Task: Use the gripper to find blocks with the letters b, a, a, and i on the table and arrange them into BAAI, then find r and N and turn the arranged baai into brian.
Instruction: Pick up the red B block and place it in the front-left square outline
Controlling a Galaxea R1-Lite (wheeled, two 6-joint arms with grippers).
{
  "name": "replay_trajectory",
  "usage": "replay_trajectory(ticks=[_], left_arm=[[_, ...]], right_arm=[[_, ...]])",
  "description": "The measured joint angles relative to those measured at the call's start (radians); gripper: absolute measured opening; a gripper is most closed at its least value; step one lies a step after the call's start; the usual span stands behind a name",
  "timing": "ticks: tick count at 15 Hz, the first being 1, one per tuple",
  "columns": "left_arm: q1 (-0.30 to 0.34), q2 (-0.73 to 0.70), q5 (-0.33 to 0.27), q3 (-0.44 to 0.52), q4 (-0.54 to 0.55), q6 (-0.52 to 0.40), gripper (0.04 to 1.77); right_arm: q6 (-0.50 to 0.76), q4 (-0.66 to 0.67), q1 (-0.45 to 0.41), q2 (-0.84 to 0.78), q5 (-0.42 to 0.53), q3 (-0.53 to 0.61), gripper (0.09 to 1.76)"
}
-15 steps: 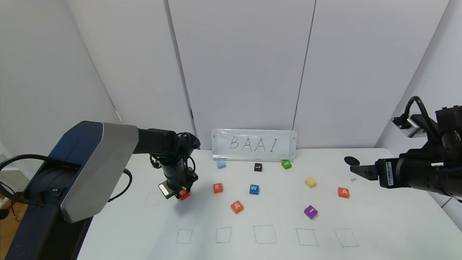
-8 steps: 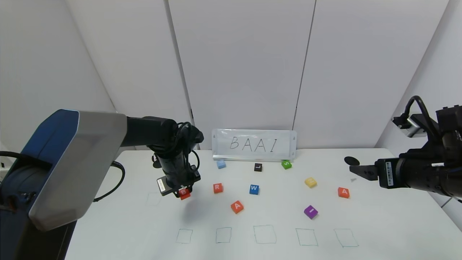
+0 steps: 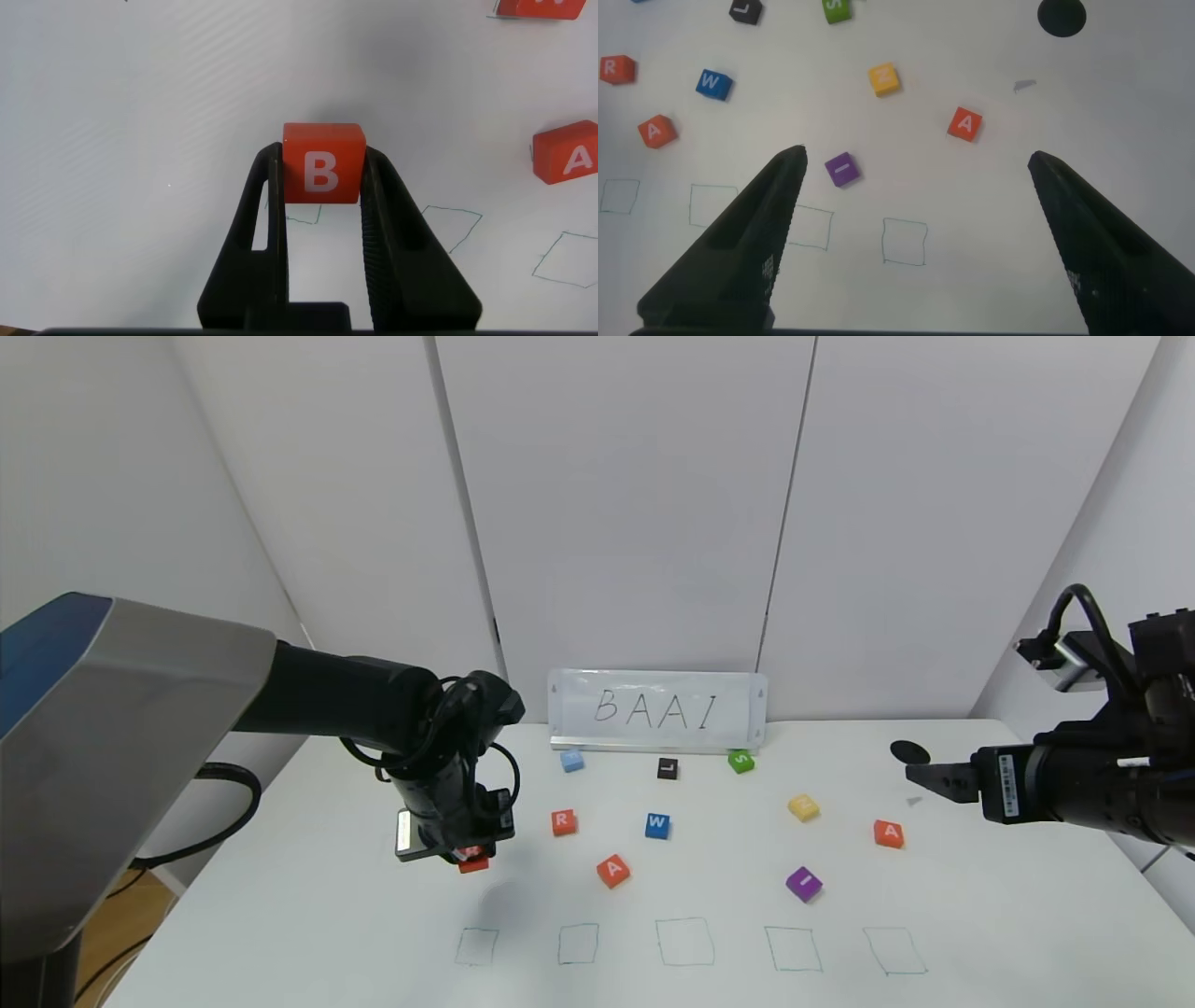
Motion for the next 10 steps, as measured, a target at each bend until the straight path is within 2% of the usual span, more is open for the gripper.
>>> replay_trajectory(ticks=[4,8,10], left_arm=[[-0.008,-0.046,0.000,0.151,-0.112,0.104,0.51],[-0.040,-0.064,-0.002,0.273,-0.242,0.148,0.51],[-0.060,-0.067,-0.002,0.320,-0.269,0.154,0.51]], right_arm=[[0.000,0.000,0.000,0.000,0.000,0.001,1.71],[0.000,0.000,0.000,0.000,0.000,0.001,1.71],[0.000,0.000,0.000,0.000,0.000,0.001,1.71]])
